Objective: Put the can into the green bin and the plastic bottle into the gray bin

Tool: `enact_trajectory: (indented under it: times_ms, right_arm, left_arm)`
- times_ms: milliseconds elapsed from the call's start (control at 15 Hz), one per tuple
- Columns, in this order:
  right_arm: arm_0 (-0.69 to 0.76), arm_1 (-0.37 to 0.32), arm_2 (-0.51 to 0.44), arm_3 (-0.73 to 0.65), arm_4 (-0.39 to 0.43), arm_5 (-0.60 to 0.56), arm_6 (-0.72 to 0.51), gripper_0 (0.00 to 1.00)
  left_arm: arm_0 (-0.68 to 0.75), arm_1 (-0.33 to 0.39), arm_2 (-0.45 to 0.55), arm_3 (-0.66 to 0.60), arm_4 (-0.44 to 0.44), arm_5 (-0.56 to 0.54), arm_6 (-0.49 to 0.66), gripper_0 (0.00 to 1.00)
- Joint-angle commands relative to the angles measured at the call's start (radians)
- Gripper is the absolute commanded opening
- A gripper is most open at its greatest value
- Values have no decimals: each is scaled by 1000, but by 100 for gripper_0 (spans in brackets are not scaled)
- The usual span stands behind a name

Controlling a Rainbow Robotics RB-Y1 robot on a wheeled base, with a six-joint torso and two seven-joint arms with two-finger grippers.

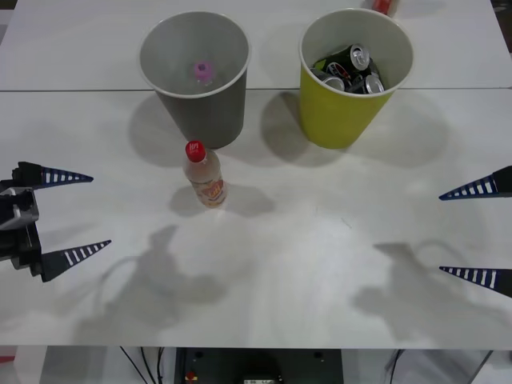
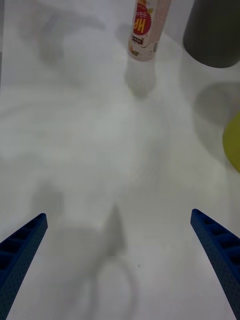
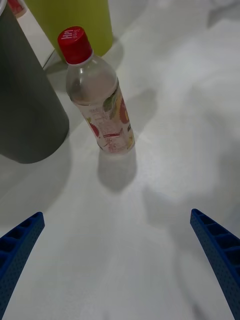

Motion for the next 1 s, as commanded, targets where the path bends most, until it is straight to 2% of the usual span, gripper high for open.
enact_trajectory:
  times_ms: [67,267,400,533,667,867,1000]
  right_arm:
    - [0,0,0,0,0,0,0,100]
    - [0,0,0,0,0,0,0,100]
    - [0,0,0,0,0,0,0,100]
    - [0,0,0,0,0,0,0,100]
    - [0,0,0,0,0,0,0,100]
    - [0,0,0,0,0,0,0,100]
    - [0,0,0,0,0,0,0,100]
  left_arm:
    - [0,-123,10,2,-71,20,-13,100]
    - [-1,-219,44,2,-120,12,-16,100]
    - [-26,-287,92,2,-158,-50,-1,100]
    - [-18,-315,87,0,-152,-43,12,100]
    - [-18,-318,50,-21,-187,3,56,100]
    - [-1,-330,-25,-53,-198,121,191,100]
    - [25,-341,-65,-104,-263,189,266,100]
